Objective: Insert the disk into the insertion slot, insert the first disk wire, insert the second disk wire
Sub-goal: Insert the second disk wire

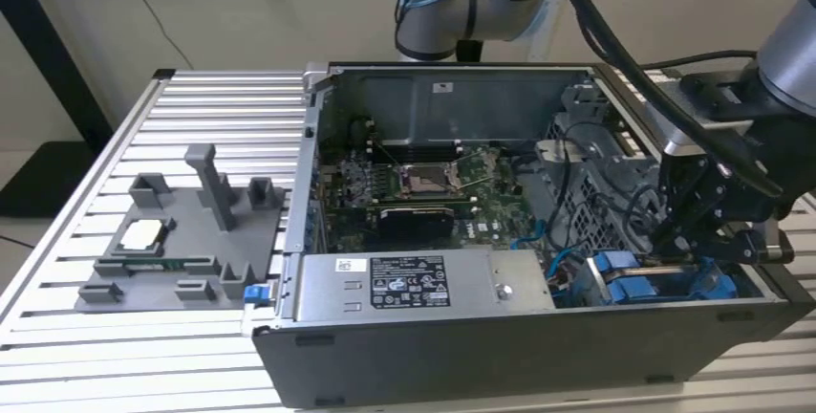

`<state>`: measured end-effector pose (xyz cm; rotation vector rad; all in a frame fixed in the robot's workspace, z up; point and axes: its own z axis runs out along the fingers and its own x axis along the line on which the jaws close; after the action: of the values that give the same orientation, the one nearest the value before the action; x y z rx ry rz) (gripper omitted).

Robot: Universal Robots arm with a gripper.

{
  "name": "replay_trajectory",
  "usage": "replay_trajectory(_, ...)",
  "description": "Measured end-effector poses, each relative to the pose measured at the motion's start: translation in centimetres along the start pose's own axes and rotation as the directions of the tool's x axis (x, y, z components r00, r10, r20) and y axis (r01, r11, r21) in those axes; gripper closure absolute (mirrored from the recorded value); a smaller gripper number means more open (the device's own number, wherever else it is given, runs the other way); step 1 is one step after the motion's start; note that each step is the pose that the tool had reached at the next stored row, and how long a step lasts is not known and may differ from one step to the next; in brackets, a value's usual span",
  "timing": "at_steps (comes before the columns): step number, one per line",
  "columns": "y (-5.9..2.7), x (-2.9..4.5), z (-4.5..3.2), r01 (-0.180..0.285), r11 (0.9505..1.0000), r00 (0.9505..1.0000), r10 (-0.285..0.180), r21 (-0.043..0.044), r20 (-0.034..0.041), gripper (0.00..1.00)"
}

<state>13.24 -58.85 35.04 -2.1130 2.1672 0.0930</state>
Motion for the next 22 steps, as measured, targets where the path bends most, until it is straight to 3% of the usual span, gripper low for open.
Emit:
replay_trajectory(6,-0.22,-0.01,0.38,0.012,0.9999,0.9997,-0.012,-0.0018,0.0225,0.84)
replay_trajectory(12,-0.58,0.00,0.54,0.015,0.9999,0.9996,-0.015,-0.0022,0.0221,0.84)
replay_trajectory(17,-0.58,0.03,0.82,0.016,0.9999,0.9998,-0.016,-0.0019,0.0143,0.84)
replay_trajectory(22,-0.57,0.06,1.10,0.016,0.9999,0.9998,-0.016,-0.0010,0.0149,0.84)
